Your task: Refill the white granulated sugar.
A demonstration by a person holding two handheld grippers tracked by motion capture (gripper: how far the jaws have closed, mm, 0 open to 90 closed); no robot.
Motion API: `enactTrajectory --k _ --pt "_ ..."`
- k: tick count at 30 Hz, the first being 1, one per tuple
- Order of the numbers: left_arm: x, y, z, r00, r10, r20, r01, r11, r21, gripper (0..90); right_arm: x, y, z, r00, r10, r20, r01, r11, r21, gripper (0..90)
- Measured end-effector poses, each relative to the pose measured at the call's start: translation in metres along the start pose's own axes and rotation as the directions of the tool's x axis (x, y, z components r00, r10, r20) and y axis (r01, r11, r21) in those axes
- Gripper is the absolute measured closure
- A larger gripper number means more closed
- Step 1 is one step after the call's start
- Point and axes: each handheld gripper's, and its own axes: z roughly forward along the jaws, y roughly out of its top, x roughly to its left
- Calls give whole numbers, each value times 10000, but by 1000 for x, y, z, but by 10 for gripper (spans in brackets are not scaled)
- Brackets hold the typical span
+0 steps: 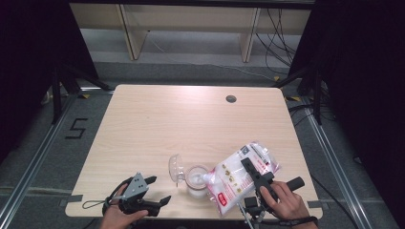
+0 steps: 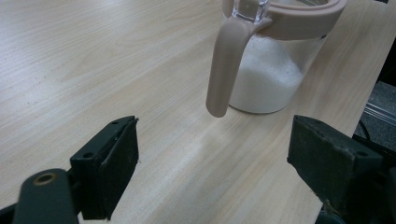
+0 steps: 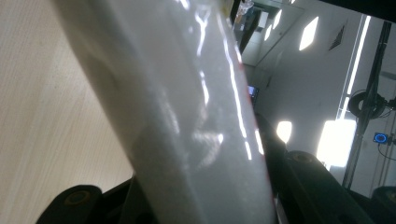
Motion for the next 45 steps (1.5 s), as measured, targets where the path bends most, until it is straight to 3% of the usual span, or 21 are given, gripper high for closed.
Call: enactTrajectory --k 4,5,6,8,9,12,25,36,38,45 --pt "0 0 -1 10000 44 -88 -43 10000 75 160 2 -1 0 9996 261 -143 -259 9996 91 670" --pt "1 0 0 10000 58 -30 -57 10000 59 160 0 0 0 10000 -49 -26 49 10000 -2 670" --pt "1 0 -1 9999 137 -52 -136 9998 130 160 0 0 0 10000 -59 -58 59 10000 13 670" --pt "0 0 0 10000 -14 -25 14 10000 12 160 0 -1 1 10000 -17 -19 17 10000 -60 670" --pt "2 0 -1 9997 213 -73 -211 9996 196 160 0 -1 1 10000 -9 8 9 10000 -67 670" --pt "0 0 0 10000 -8 -53 8 10000 20 160 0 -1 1 10000 -19 -18 19 10000 -68 670" --pt "0 0 0 10000 3 -44 -3 10000 14 160 2 -1 1 9999 47 95 -46 10000 -86 669" --pt "0 0 0 10000 -3 -49 4 10000 21 160 5 -2 2 9997 240 -98 -240 9997 12 670" --pt "0 0 0 10000 -2 -51 2 10000 17 160 2 -1 2 9999 -23 -144 23 10000 -12 670" --pt "0 0 0 10000 10 -47 -10 10000 24 160 4 -1 3 9999 8 -129 -9 10000 -41 665"
